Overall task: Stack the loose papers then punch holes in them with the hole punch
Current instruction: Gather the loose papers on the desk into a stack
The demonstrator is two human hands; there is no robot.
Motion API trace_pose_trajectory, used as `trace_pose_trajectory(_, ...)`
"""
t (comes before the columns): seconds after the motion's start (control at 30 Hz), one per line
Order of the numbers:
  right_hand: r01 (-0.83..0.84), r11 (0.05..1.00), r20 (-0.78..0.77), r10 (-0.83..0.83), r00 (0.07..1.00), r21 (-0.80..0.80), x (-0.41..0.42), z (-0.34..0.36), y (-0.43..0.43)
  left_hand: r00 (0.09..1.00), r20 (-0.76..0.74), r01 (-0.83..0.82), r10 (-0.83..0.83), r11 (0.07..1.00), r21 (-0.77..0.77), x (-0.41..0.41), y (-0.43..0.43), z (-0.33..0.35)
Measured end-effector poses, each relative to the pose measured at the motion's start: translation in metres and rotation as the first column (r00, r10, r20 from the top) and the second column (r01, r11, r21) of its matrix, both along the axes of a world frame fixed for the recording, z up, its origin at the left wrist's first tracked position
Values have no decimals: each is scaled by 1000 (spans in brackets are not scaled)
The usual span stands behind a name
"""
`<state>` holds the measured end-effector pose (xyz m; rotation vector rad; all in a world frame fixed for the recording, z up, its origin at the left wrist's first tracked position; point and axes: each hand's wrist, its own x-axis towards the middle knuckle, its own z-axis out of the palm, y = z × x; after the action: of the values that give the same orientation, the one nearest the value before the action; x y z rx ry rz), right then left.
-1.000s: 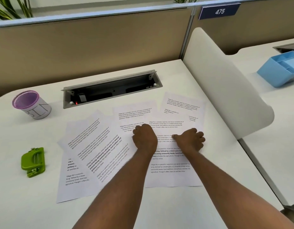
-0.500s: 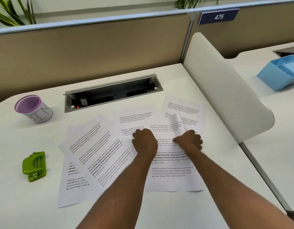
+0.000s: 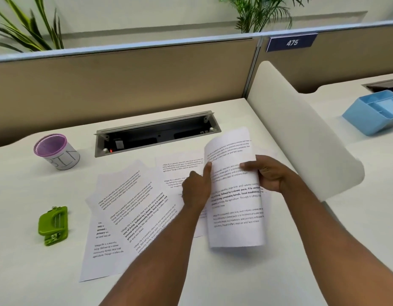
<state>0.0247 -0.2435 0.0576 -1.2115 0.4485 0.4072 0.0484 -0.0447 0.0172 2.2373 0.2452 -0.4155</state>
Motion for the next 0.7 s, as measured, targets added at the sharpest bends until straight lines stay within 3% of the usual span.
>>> trace_pose_trajectory(0.1,33,999,15,-33,999,10,2,3,0,992,-115,-87,56,955,-284,5,0,12)
trace_pose_trajectory(0.2,110,993,-2,-110,994,-35,2,0,2,954,-274,-260,124,800,-541,10,8,18)
trace_pose_trajectory(0.3,174,985,-3,-174,985,-6,0,-4,4,927,-331,-360,173,654,-666,13,22,21)
trace_pose_trajectory(0.4,133,991,-25,-133,991,-4,-2,-9,6,894,-354,-446,274,612,-653,17,40,23)
trace_pose_trajectory(0.57,49,976,-87,-69,994,-210,8,-16,35,892,-216,-449,397,728,-518,13,80,13)
trace_pose_trajectory(0.7,-5,929,-80,-26,996,-370,33,-17,88,840,-89,-531,536,775,-344,4,114,4)
